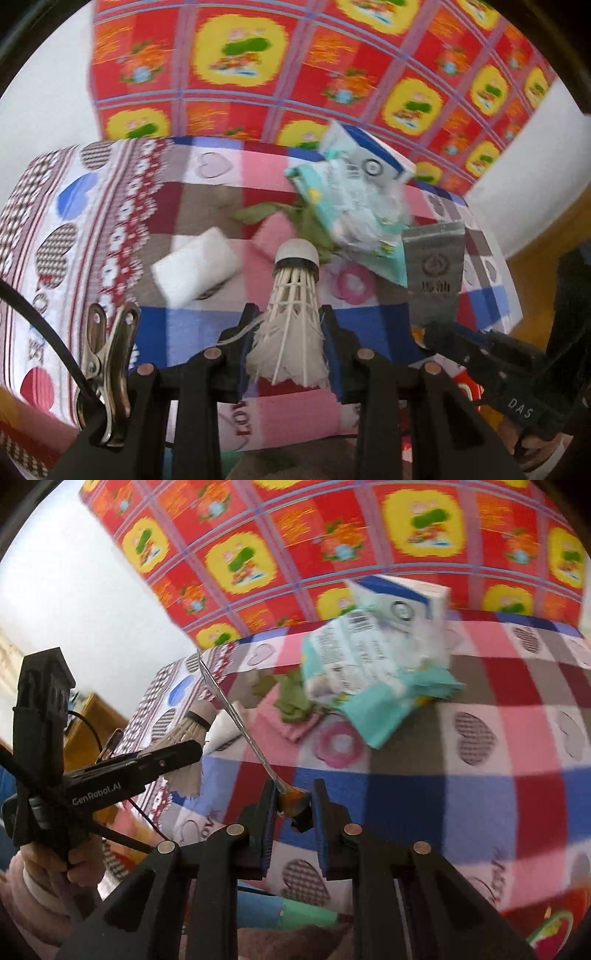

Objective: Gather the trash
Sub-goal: 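Carry the shuttlecock and the skewer with sachet over the red bucket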

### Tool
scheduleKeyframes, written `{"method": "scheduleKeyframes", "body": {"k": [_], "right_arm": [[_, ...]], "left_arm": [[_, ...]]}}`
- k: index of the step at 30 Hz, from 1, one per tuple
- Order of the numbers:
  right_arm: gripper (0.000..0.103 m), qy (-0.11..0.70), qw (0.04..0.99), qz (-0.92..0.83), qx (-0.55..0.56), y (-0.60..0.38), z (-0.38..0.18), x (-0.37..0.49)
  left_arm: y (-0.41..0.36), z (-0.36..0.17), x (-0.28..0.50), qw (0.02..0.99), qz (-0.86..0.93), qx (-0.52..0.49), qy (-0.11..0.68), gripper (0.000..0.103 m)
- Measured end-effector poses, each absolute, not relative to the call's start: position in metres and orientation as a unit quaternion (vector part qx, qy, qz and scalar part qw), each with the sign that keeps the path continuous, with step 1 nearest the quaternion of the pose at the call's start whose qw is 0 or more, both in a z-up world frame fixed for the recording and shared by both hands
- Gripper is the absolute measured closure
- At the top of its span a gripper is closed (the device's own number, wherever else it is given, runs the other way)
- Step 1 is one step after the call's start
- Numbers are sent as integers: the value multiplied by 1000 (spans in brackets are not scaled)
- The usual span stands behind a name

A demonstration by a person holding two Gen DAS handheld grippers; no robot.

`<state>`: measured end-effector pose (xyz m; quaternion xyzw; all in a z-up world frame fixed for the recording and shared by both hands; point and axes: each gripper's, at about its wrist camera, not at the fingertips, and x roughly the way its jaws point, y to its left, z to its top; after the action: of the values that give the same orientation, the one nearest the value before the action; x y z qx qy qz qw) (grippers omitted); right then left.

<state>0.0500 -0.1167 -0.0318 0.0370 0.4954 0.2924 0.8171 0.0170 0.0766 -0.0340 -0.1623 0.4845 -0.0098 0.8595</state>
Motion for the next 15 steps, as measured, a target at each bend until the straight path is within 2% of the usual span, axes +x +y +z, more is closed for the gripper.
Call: {"method": "scheduleKeyframes", "body": {"k": [15], "right_arm": [[84,483,854,161,105,-217,-16,18]], "left_arm": [[-21,-30,42,850,-130,-108,499,69]]}}
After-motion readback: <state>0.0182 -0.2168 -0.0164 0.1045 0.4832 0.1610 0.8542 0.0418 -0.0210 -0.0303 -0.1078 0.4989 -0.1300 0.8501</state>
